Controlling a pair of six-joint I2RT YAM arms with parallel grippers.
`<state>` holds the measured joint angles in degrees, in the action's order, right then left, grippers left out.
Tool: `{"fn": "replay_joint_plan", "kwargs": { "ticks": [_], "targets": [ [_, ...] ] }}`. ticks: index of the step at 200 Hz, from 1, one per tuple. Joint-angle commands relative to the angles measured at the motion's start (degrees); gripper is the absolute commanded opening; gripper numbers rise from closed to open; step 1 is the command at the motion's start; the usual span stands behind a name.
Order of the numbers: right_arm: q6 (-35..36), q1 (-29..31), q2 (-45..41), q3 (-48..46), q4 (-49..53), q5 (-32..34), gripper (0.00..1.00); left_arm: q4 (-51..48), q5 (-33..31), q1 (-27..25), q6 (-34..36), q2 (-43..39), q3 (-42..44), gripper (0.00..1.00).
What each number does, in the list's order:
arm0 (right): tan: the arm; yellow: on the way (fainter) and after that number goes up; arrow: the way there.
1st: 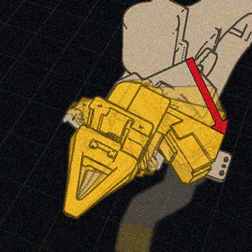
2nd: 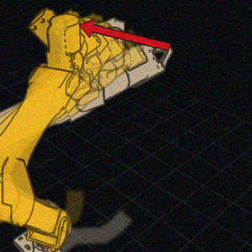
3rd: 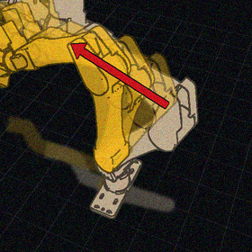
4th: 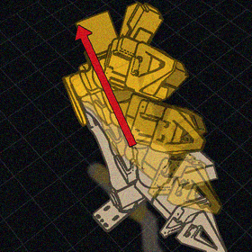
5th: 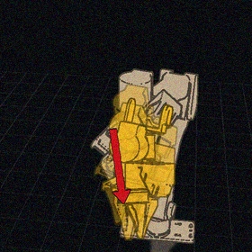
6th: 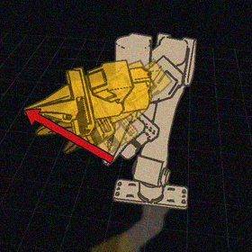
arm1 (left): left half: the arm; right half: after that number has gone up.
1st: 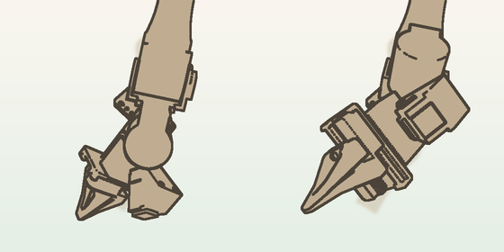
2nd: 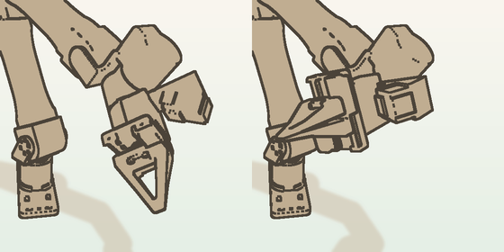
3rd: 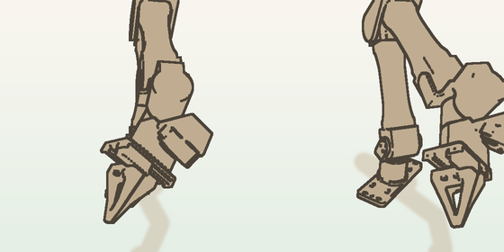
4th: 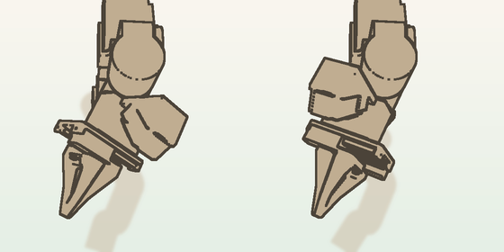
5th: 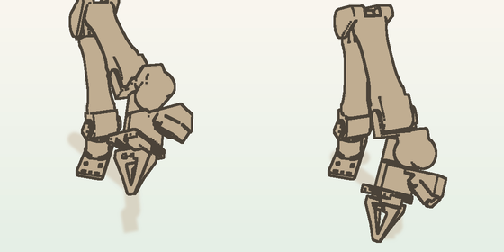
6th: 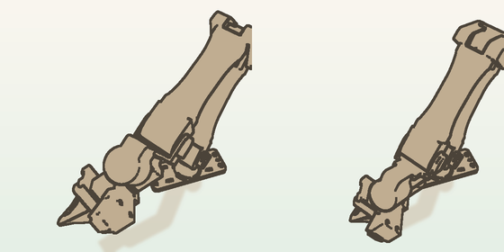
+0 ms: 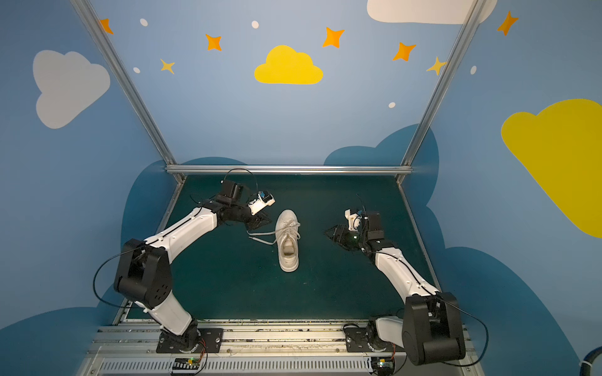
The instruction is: Tie the shoes
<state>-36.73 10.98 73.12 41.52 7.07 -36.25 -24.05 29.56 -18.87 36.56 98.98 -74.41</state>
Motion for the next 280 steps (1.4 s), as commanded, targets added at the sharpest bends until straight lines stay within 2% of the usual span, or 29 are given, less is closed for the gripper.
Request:
{"fn": "replay_joint_plan", "kwargs": {
  "ticks": [1,56,93,120,151,210,280],
  "targets": [
    [-2.32,1.09,1.56,0.36,-1.47,-2.1,0.52,-4.08,4.47,0.38,9.68,3.1,-0.03,0.35],
    [-5.51,3.51,5.63,0.32,-4.75,-3.61,0.5,-6.07,4.33,0.55,17.1,10.01,-3.11,0.28],
    [-7.63,4.07,8.49,0.32,-7.38,-5.51,0.49,-5.4,6.13,1.27,18.5,12.97,-4.86,0.25],
    [-7.92,4.06,9.23,0.41,-7.64,-6.05,0.48,-4.8,8.74,1.23,18.84,14.53,-5.8,0.25],
    [-7.83,4.13,9.5,0.43,-7.2,-6.25,0.48,-9.95,9.98,1.32,21.22,17.16,-10.07,0.26],
    [-7.58,4.07,10.08,0.89,-6.63,-7.0,0.48,-12.88,9.16,1.06,23.38,20.2,-13.8,0.33],
    [-8.36,4.42,11.42,0.96,-8.21,-8.32,0.47,-13.36,6.48,-0.07,24.14,21.56,-14.56,0.3]
  ]
}}
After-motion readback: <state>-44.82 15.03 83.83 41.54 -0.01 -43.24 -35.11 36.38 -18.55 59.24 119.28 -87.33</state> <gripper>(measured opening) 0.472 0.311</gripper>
